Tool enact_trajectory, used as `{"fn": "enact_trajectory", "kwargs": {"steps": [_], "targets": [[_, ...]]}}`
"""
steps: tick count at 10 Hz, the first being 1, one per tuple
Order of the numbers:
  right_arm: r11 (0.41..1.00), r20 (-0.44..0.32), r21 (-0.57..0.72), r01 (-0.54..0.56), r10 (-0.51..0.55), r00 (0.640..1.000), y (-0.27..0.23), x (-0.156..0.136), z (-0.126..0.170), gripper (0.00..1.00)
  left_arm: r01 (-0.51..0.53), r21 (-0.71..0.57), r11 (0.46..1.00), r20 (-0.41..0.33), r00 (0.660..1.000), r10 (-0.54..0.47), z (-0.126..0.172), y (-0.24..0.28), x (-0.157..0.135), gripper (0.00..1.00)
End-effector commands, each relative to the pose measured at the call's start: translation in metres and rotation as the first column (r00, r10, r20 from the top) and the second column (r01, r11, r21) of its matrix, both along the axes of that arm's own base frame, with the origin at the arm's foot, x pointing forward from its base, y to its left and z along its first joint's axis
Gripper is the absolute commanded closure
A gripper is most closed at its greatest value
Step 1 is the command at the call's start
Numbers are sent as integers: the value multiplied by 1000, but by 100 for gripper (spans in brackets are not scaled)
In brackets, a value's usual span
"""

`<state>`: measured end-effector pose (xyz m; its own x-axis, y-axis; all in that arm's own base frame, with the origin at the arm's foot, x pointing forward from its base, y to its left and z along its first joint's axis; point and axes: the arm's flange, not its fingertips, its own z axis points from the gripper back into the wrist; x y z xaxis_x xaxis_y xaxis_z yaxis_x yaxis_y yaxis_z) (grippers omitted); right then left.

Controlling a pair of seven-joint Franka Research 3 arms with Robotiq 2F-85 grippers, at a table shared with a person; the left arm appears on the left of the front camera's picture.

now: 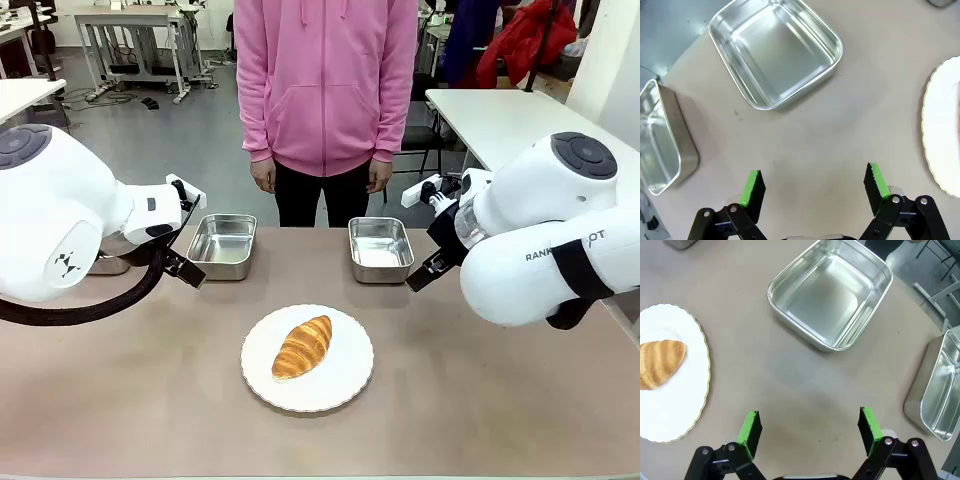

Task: Place the bread in the container.
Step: Place the Butter Roll into the Airtight Container indicated by the human.

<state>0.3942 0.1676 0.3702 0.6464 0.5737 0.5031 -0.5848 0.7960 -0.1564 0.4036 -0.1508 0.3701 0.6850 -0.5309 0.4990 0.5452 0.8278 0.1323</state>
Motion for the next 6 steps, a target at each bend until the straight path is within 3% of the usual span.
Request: {"fn": "enact_trajectory", "kwargs": {"steps": [1,6], "targets": [[1000,0,0,0,0,1000,0,0,0,0,0,0,1000,0,1000,0,0,0,0,0],[1000,0,0,0,0,1000,0,0,0,0,0,0,1000,0,1000,0,0,0,0,0]]}}
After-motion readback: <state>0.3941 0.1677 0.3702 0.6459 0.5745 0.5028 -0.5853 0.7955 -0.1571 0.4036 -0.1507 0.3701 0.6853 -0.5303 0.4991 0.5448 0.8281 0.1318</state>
